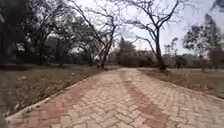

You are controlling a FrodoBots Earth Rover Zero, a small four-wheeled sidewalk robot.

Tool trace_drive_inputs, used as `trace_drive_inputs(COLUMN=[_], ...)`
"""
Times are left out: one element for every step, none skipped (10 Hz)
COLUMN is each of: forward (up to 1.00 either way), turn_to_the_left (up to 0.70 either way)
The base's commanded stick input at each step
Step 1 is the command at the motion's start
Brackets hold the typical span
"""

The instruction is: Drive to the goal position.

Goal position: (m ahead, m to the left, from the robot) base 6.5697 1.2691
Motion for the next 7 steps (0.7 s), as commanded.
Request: trace_drive_inputs(forward=[0.7,0.7,0.7,0.7,0.7,0.7,0.7], turn_to_the_left=[0.0,0.0,0.0,0.0,0.0,0.0,0.0])
